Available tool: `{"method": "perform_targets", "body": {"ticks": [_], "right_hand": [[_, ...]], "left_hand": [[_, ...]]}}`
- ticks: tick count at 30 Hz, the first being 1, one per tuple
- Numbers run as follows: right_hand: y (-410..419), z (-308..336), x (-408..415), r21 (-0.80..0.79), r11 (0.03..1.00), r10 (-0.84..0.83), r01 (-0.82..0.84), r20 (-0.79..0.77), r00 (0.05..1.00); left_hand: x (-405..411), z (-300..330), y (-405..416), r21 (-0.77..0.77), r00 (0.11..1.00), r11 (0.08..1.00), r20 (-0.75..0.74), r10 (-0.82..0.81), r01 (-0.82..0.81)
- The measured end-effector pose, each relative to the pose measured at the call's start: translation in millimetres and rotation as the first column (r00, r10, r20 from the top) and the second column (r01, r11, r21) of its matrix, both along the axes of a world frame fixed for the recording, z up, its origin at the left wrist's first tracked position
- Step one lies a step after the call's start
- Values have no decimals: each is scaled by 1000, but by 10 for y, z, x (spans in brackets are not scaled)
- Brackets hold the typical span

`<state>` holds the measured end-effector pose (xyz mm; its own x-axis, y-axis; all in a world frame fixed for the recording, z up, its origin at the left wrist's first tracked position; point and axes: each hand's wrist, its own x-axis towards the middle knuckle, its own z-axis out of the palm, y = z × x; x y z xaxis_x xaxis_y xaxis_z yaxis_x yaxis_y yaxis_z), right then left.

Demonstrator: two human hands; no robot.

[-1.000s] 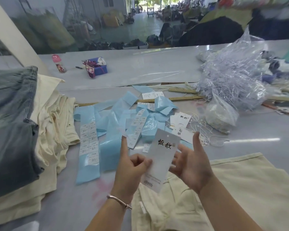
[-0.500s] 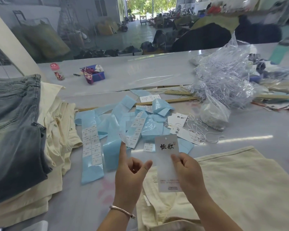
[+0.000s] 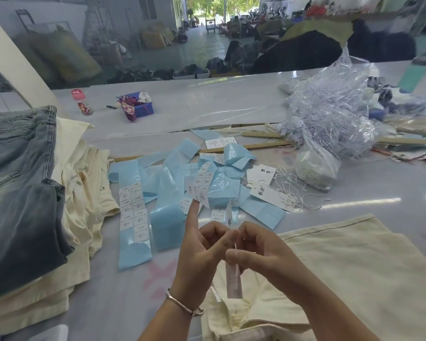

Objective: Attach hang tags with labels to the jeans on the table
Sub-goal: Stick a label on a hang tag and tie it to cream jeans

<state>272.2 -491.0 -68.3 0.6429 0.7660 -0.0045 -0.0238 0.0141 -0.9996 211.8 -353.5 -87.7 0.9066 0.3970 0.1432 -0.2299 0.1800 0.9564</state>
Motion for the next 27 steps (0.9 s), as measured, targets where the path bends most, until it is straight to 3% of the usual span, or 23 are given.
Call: {"method": "perform_targets", "body": {"ticks": [21, 23, 27], "right_hand": [[-10, -37, 23, 119, 992, 47, -41, -47, 998], [-4, -53, 10, 131, 991, -12, 17, -36, 999], [8, -130, 48, 174, 916, -363, 362, -32, 931]], "left_hand": [[0, 41, -31, 19, 996, 997, 57, 68, -69], [-20, 31, -35, 18, 995, 997, 69, 77, -78], [-54, 46, 38, -24, 986, 990, 90, 140, -138]]}}
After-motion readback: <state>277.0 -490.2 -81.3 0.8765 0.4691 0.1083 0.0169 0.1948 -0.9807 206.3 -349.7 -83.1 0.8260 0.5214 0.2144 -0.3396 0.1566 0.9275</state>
